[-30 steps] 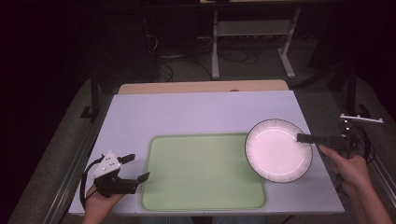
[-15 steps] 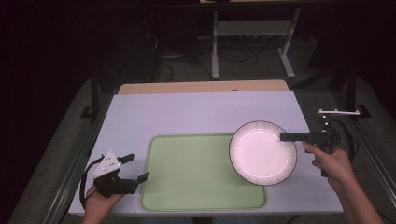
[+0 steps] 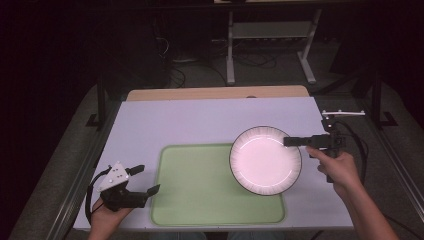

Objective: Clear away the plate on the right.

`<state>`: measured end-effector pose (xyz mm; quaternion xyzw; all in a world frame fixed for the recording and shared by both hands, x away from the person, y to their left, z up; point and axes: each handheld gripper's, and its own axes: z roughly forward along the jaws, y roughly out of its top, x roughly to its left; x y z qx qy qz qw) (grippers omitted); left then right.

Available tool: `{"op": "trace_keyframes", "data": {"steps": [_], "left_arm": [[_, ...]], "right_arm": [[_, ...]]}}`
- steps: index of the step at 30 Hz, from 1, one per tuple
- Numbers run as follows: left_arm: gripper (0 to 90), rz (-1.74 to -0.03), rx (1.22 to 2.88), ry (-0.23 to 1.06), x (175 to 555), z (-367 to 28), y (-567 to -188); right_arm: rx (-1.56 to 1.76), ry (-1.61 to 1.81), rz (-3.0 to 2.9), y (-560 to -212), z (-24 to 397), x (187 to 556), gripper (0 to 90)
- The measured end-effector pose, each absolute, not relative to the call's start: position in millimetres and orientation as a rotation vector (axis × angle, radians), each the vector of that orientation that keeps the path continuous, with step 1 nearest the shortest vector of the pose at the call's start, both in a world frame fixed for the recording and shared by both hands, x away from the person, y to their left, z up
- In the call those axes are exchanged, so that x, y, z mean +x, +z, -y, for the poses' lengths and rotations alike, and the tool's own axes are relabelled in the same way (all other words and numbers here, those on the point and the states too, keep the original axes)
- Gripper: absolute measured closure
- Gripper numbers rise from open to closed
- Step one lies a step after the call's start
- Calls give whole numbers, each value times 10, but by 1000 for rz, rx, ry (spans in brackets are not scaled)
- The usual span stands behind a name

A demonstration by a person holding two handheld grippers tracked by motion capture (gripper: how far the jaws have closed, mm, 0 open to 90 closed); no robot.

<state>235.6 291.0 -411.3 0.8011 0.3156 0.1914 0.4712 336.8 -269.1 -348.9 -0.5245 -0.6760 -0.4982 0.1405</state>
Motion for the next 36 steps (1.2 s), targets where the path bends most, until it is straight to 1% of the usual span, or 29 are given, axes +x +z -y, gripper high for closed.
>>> {"op": "trace_keyframes", "data": {"steps": [4,8,17,36], "left_arm": [[149,-772,1962,471,2358,-2918,-4113],[149,-778,1957,469,2361,-2931,-4115],[149,-781,1954,467,2361,-2938,-4114],[149,-776,1958,464,2365,-2929,-4121]], "right_arm": [[-1502,-1428,1961,-3481,2492,3425,788],[-1482,-1422,1956,-3491,2386,3451,787],[-1446,-1399,1957,-3596,2051,3527,786],[-1513,-1355,1940,-3873,1743,3584,777]]}}
